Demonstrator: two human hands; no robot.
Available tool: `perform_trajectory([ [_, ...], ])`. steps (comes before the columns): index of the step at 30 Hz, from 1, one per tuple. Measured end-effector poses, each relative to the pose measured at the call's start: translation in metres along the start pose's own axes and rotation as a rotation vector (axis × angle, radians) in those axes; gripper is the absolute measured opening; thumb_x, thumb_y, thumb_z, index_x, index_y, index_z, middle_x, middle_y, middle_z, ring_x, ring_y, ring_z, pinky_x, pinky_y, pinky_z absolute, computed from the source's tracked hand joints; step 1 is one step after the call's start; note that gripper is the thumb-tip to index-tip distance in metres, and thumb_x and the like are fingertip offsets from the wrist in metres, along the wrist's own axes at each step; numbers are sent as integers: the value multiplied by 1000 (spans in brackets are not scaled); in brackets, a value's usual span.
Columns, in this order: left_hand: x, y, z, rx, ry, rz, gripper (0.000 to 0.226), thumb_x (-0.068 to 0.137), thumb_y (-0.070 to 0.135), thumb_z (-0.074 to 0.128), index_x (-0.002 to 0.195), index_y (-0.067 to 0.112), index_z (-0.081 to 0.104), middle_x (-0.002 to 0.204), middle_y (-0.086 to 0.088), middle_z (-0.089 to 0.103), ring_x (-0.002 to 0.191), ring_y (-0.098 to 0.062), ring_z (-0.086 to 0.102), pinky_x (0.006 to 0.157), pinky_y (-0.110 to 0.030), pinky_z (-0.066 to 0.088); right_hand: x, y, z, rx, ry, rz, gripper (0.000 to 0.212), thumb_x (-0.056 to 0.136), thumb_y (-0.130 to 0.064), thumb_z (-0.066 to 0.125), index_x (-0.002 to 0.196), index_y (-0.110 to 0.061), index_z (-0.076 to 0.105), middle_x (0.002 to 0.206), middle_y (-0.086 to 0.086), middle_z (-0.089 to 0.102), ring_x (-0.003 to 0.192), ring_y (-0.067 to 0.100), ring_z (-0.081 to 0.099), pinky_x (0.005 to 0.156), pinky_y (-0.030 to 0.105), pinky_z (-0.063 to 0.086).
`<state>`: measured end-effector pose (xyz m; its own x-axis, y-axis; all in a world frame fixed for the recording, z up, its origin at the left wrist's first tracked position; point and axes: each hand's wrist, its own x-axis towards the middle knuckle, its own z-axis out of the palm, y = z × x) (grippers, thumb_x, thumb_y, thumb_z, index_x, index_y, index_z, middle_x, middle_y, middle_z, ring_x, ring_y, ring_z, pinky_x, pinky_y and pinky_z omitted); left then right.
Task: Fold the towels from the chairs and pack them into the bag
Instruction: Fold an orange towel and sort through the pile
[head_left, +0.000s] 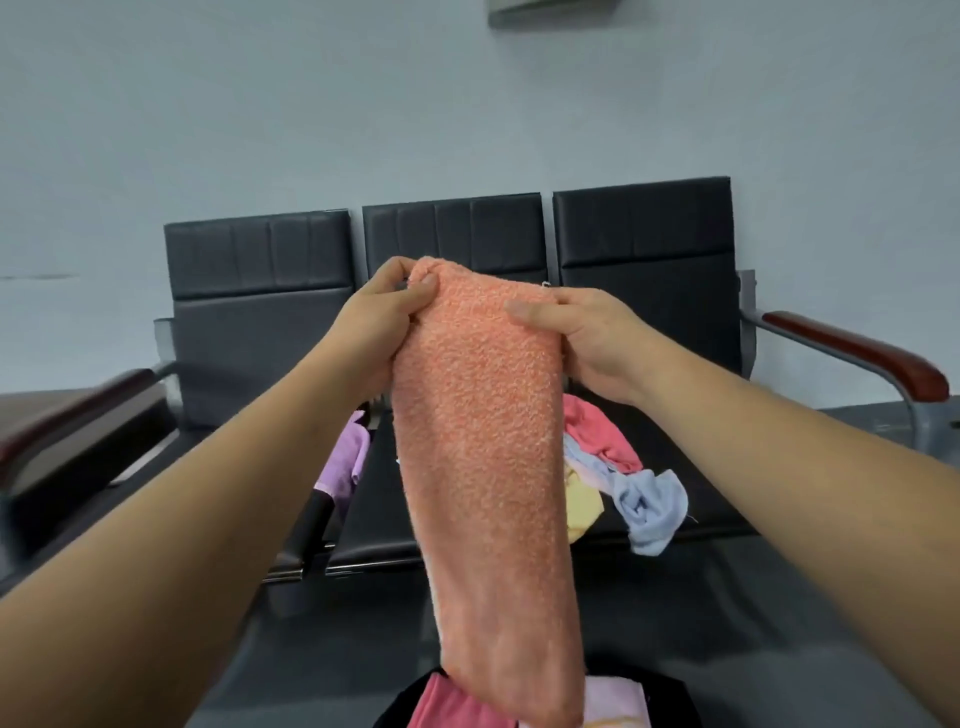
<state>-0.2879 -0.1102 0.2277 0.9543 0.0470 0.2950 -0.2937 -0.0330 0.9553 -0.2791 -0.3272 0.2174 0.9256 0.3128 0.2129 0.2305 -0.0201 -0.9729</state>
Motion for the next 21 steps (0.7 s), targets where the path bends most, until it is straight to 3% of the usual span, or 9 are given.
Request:
perform_trajectory([
  [4,-24,11,-4,-87,-302,24,2,98,15,61,98,16,60,127,-19,65,106,-27,64,92,-43,52,-9,0,5,-379,89,-46,61,90,-54,69,106,5,69,97,14,73,85,17,71,68,23,60],
  [6,-32,14,-6,-127,-450,5,12,91,4,63,96,13,58,120,-24,63,100,-29,65,88,-41,54,-10,-1,8,-351,38,-124,39,93,-37,72,123,-12,68,117,5,71,103,11,69,93,31,58],
  [7,-34,15,-8,-125,-499,-21,15,88,0,63,96,12,57,113,-24,62,93,-29,66,83,-38,55,-11,-3,10,-308,-48,-144,44,92,-24,74,135,-18,61,129,0,67,117,10,64,106,36,51],
  [8,-37,16,-9,-109,-542,-51,17,87,-1,62,97,11,56,106,-22,63,87,-27,66,78,-36,56,-12,-3,12,-265,-156,-141,55,91,-12,73,142,-21,55,135,-2,64,124,11,61,111,37,46],
  [10,-42,17,-9,-62,-605,-111,13,89,3,61,98,10,55,93,-14,66,76,-21,66,70,-31,57,-12,3,17,-246,-336,-94,55,89,-2,71,139,-22,58,129,-1,69,120,14,64,106,36,48],
  [13,-45,11,-9,8,-585,-164,8,91,14,65,91,12,57,84,-8,64,67,-16,62,61,-26,53,-10,18,27,-335,-380,-29,34,81,-10,74,114,-8,70,101,17,69,91,26,60,81,43,45],
  [16,-40,1,-14,320,-534,-113,17,90,7,72,87,17,58,81,-6,61,68,-15,56,61,-27,45,-13,31,30,-432,-363,22,34,80,-15,77,100,10,63,86,13,57,80,24,51,75,40,41],
  [18,-38,-4,-20,596,-460,-52,19,88,7,75,90,18,60,77,2,63,71,-13,55,69,-30,42,-17,37,28,-489,-377,21,22,85,-21,77,92,-2,67,82,6,58,77,20,52,73,35,42],
  [21,-37,-9,-25,704,-329,-34,17,88,2,70,92,18,66,75,7,65,70,-9,58,72,-30,44,-13,52,15,-571,-361,74,24,82,-31,81,70,-19,65,74,-6,60,75,11,57,73,27,45],
])
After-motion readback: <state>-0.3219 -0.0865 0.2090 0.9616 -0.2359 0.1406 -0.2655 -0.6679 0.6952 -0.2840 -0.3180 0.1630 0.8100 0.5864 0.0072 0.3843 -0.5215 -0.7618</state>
